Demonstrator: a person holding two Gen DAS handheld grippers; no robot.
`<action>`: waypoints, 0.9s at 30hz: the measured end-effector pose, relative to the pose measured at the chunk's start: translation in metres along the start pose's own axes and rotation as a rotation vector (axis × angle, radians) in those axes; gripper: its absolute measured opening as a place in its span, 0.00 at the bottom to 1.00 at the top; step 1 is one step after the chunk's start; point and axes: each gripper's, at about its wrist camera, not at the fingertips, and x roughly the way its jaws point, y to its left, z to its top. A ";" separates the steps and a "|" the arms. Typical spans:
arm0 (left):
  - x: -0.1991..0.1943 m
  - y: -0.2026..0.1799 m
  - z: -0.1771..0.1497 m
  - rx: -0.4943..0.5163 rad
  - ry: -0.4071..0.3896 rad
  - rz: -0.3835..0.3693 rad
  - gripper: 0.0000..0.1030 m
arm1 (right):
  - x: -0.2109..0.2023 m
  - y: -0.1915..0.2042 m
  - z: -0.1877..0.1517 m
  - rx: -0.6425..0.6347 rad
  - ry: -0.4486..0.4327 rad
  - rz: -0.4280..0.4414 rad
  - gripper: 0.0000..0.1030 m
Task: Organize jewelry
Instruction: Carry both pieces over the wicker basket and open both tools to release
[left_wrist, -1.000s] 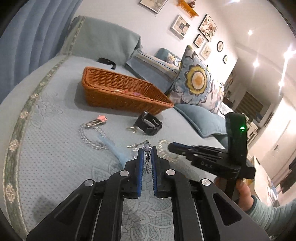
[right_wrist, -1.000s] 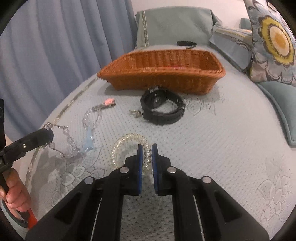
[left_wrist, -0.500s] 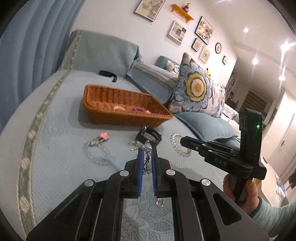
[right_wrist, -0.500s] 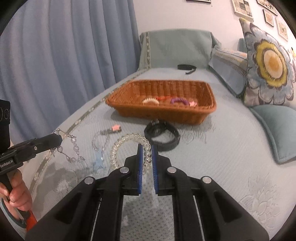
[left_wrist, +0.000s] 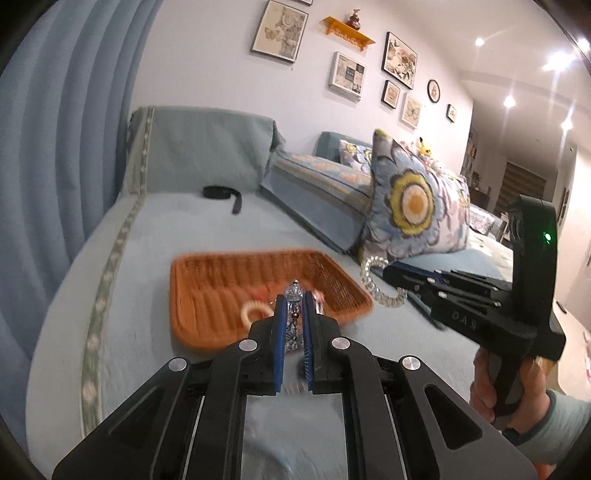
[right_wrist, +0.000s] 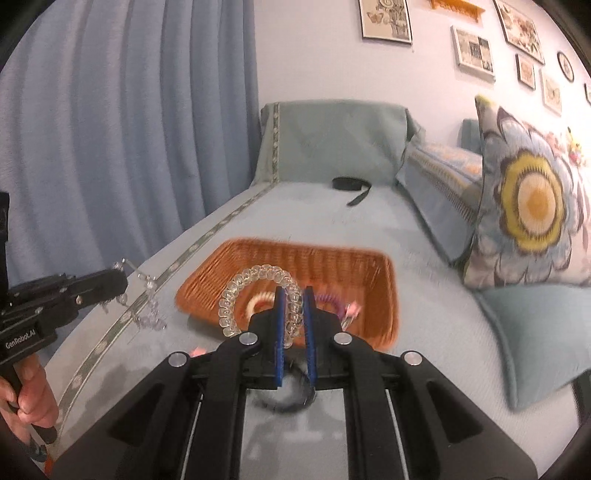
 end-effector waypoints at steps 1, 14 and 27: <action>0.006 0.002 0.006 -0.002 -0.002 0.001 0.06 | 0.008 -0.002 0.006 0.002 0.005 -0.006 0.07; 0.113 0.038 0.025 -0.019 0.083 0.083 0.06 | 0.138 -0.027 0.024 0.102 0.191 -0.019 0.07; 0.150 0.058 -0.005 -0.079 0.171 0.115 0.07 | 0.184 -0.043 -0.006 0.206 0.329 -0.012 0.08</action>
